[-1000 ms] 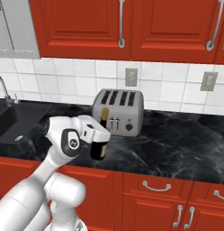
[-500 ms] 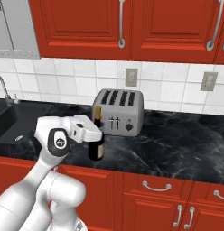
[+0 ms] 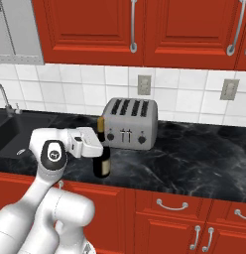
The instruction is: There is a wine glass and glass cup on the dining counter. Place the wine bottle next to the wine glass and the juice bottle next to the glass cup.
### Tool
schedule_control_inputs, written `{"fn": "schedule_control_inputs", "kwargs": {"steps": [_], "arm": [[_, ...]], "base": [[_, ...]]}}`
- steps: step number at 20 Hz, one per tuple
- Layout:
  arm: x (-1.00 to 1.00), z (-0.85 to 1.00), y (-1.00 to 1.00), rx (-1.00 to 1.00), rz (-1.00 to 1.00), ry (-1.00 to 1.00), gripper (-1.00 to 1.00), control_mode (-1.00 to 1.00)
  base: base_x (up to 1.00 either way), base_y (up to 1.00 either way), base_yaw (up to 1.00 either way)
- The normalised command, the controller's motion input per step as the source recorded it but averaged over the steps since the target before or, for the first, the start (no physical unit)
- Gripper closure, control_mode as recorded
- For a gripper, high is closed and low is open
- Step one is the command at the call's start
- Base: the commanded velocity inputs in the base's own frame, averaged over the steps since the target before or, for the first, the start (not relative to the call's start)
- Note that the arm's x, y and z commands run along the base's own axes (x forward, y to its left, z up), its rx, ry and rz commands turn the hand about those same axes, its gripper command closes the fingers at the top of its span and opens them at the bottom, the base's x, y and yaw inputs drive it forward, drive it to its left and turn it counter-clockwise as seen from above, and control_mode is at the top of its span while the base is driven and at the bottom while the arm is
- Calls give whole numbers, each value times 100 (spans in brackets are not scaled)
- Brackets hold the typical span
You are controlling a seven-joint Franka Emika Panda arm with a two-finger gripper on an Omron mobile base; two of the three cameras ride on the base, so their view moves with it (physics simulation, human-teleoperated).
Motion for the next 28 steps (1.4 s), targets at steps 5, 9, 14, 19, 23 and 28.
{"fn": "schedule_control_inputs", "kwargs": {"steps": [5,9,14,19,23,28], "arm": [[-1,0,2,1,-2,0,100,-100],[0,0,0,0,0,0,100,-100],[0,0,0,0,0,0,100,-100],[0,0,0,0,0,0,100,-100],[0,0,0,0,0,0,100,100],[0,0,0,0,0,0,100,100]], "base": [[0,0,0],[0,0,0],[0,0,0],[0,0,0],[-1,0,0],[-38,11,-1]]}}
